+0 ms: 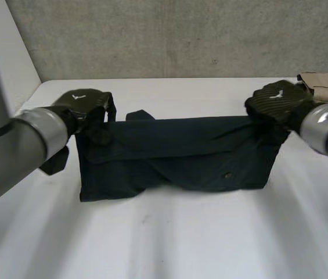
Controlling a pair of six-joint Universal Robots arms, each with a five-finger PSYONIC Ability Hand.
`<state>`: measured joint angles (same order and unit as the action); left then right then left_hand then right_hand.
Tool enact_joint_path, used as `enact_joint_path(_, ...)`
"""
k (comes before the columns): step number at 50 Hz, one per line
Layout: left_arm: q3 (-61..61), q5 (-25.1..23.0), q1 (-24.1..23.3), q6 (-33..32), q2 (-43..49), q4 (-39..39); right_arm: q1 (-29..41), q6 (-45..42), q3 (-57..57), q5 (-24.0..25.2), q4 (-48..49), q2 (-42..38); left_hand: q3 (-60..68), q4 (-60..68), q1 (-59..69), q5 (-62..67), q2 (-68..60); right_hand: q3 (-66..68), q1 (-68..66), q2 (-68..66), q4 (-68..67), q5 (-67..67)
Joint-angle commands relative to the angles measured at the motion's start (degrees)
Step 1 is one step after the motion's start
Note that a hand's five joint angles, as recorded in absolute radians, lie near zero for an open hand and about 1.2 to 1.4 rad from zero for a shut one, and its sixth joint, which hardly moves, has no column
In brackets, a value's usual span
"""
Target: Fold the laundry.
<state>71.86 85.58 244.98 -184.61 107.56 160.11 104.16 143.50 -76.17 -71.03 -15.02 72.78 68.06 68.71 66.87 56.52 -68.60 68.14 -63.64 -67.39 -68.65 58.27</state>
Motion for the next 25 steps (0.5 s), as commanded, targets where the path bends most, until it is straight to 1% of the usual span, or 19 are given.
enact_joint_path(1,-17.08,-0.24,3.57,0.39,14.34,5.2,4.3,5.82,9.88,-8.94,16.22,-11.6,11.94,11.29,13.13,13.48,-11.4,11.86,-16.36,-12.61,-11.35,11.73)
enact_joint_path(2,-19.54,-0.33,3.92,0.57,14.96,6.34,4.47,6.61,11.46,-9.91,18.86,-12.31,11.94,11.29,13.13,13.48,-11.4,11.86,-16.36,-12.61,-11.35,11.73)
enact_joint_path(3,-23.82,-0.41,4.44,1.18,15.66,9.66,4.74,8.62,14.18,-11.75,24.98,-13.01,11.94,11.29,13.13,13.48,-11.4,11.86,-16.36,-12.61,-11.35,11.73)
enact_joint_path(6,-28.95,-0.76,4.98,2.93,15.32,16.87,5.0,11.53,17.1,-13.6,35.29,-12.93,11.94,11.29,13.13,13.48,-11.4,11.86,-16.36,-12.61,-11.35,11.73)
enact_joint_path(7,-30.44,-1.29,5.41,4.77,14.62,22.55,4.92,13.54,18.06,-13.87,42.55,-12.58,11.94,11.29,13.13,13.48,-11.4,11.86,-16.36,-12.61,-11.35,11.73)
enact_joint_path(10,-30.29,-2.34,6.21,8.46,12.42,32.51,5.0,16.98,17.9,-13.79,52.52,-11.96,11.94,11.29,13.13,13.48,-11.4,11.86,-16.36,-12.61,-11.35,11.73)
enact_joint_path(11,-29.41,-2.78,6.56,11.35,11.37,38.81,5.26,18.64,17.11,-13.52,57.94,-11.79,11.94,11.29,13.13,13.48,-11.4,11.86,-16.36,-12.61,-11.35,11.73)
enact_joint_path(13,-28.09,-3.05,6.65,13.65,10.4,42.98,5.53,19.62,16.06,-13.0,60.54,-11.7,11.94,11.29,13.13,13.48,-11.4,11.86,-16.36,-12.61,-11.35,11.73)
enact_joint_path(16,-24.49,-3.31,6.65,15.68,8.99,42.39,5.7,20.06,13.95,-11.42,61.52,-11.61,11.94,11.29,13.13,13.48,-11.4,11.86,-16.36,-12.61,-11.35,11.73)
enact_joint_path(22,-15.44,-2.96,6.74,15.07,8.02,38.26,5.97,20.15,9.29,-7.99,58.44,-12.05,11.94,11.29,13.13,13.48,-11.4,11.86,-16.36,-12.61,-11.35,11.73)
enact_joint_path(25,-8.77,-2.79,6.56,13.67,8.02,37.03,5.88,19.72,6.21,-6.49,54.93,-13.36,11.94,11.29,13.13,13.48,-11.4,11.86,-16.36,-12.61,-11.35,11.73)
